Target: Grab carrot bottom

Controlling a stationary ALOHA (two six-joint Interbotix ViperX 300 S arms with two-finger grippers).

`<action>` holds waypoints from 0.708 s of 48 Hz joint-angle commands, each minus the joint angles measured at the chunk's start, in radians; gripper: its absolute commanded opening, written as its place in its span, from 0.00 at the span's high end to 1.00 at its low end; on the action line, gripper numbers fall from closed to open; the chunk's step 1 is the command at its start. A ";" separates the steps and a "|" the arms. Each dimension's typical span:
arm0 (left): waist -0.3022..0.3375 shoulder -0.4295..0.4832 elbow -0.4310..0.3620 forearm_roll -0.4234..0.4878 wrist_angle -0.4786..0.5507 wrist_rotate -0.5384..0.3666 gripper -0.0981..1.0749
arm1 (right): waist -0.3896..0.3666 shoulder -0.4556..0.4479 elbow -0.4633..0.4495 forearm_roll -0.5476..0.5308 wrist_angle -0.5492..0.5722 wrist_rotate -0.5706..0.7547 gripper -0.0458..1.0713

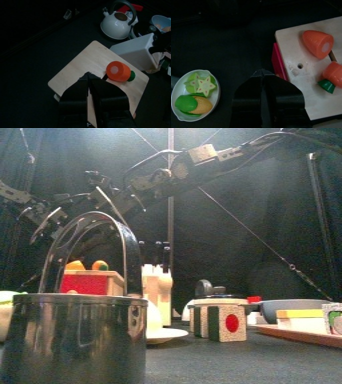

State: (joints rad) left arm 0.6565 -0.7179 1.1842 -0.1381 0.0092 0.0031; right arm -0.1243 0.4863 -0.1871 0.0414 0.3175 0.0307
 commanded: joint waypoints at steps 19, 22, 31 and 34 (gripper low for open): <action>-0.118 -0.017 -0.032 0.038 -0.012 0.000 0.54 | -0.003 -0.454 0.540 0.046 -0.469 -0.009 0.71; -0.161 -0.020 -0.034 0.037 -0.011 0.000 0.51 | -0.003 -0.492 0.621 0.035 -0.560 -0.006 0.71; -0.262 -0.029 -0.031 0.040 -0.020 0.002 0.38 | 0.005 -0.569 0.772 0.005 -0.733 -0.005 0.71; -0.278 -0.028 -0.025 0.037 -0.025 -0.002 0.33 | 0.006 -0.591 0.807 -0.005 -0.761 -0.006 0.71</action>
State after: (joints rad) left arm 0.3973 -0.7470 1.1781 -0.1012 -0.0015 0.0046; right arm -0.1197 -0.0445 0.5890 0.0445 -0.3942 0.0245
